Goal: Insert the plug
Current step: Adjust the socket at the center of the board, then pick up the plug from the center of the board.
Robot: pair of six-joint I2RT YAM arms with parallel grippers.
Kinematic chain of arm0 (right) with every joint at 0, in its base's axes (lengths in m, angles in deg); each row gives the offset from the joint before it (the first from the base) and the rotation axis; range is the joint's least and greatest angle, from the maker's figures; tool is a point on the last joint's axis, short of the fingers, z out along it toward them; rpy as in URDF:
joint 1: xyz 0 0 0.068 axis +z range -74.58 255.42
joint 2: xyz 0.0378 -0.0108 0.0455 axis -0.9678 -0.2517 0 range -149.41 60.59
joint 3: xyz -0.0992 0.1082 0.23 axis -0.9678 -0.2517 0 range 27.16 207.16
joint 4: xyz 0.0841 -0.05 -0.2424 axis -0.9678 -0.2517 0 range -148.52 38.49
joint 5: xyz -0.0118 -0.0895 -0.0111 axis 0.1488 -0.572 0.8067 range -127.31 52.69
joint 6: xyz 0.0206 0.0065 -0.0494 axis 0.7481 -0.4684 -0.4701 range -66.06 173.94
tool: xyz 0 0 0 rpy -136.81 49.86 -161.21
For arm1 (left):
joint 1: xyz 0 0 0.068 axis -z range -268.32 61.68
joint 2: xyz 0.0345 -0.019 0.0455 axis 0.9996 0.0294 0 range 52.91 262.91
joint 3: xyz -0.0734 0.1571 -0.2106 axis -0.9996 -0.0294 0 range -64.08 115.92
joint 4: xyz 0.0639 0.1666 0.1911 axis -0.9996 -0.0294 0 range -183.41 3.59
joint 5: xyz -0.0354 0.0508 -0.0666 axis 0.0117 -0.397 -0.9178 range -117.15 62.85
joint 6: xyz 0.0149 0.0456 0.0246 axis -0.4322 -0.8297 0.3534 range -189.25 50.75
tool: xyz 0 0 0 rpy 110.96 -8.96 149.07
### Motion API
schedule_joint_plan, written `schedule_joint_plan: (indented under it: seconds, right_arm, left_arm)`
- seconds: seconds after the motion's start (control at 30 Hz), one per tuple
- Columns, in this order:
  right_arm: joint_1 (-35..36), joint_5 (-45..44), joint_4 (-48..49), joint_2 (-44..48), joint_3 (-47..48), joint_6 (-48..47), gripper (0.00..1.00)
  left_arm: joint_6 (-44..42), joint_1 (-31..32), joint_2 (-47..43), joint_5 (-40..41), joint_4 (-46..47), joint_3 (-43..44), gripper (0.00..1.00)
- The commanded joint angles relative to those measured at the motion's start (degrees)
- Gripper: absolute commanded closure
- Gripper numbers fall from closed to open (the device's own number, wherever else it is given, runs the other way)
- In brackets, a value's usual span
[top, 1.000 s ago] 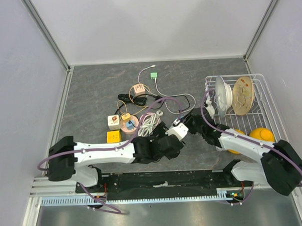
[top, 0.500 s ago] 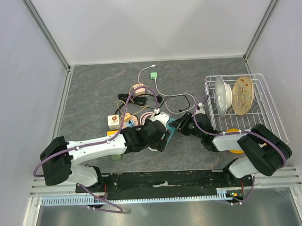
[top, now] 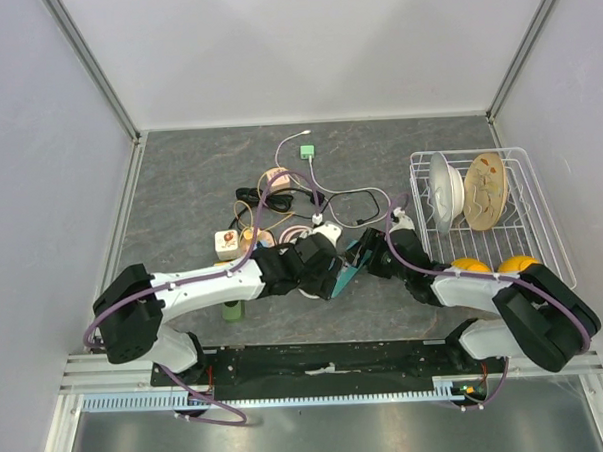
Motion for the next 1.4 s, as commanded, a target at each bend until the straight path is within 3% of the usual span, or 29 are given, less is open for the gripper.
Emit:
schedule_joint_plan:
  seconds: [0.0, 0.37, 0.57, 0.83, 0.97, 1.03, 1.13, 1.27, 1.37]
  right_arm:
    - [-0.03, -4.03, -14.52, 2.47, 1.6, -6.82, 0.14]
    - [0.06, -7.19, -31.42, 12.14, 6.34, -11.4, 0.05]
    - [-0.03, -9.04, -37.04, 17.42, 11.88, -16.66, 0.02]
    - [-0.03, -10.45, -40.83, 22.78, 13.82, -20.71, 0.02]
    - [0.06, -10.01, -41.97, 23.23, 13.56, -21.07, 0.02]
    - [0.06, -10.01, -42.33, 23.14, 13.47, -21.24, 0.02]
    - [0.06, -9.57, -42.77, 22.96, 13.65, -21.42, 0.02]
    - [0.06, -9.04, -43.47, 22.88, 13.99, -22.21, 0.02]
    - [0.06, -9.13, -44.35, 22.96, 14.08, -23.35, 0.02]
  left_arm:
    - [2.66, -3.19, -2.68, -2.7, 1.31, 3.26, 0.23]
    - [1.08, -13.55, -2.34, -4.64, -4.29, 11.69, 0.19]
    - [1.25, -23.83, 6.62, -1.92, -11.6, 25.04, 0.18]
    - [-0.85, -35.61, 22.25, -0.6, -12.57, 41.66, 0.18]
    - [-0.77, -37.99, 29.11, -1.91, -13.01, 50.08, 0.2]
    - [-0.42, -38.09, 31.15, -2.7, -14.06, 52.3, 0.27]
    - [0.64, -38.09, 32.65, -3.41, -13.9, 52.4, 0.31]
    - [-0.77, -39.66, 32.57, 1.85, -11.62, 52.92, 0.32]
    - [-0.77, -42.91, 32.56, -0.14, -9.85, 54.84, 0.33]
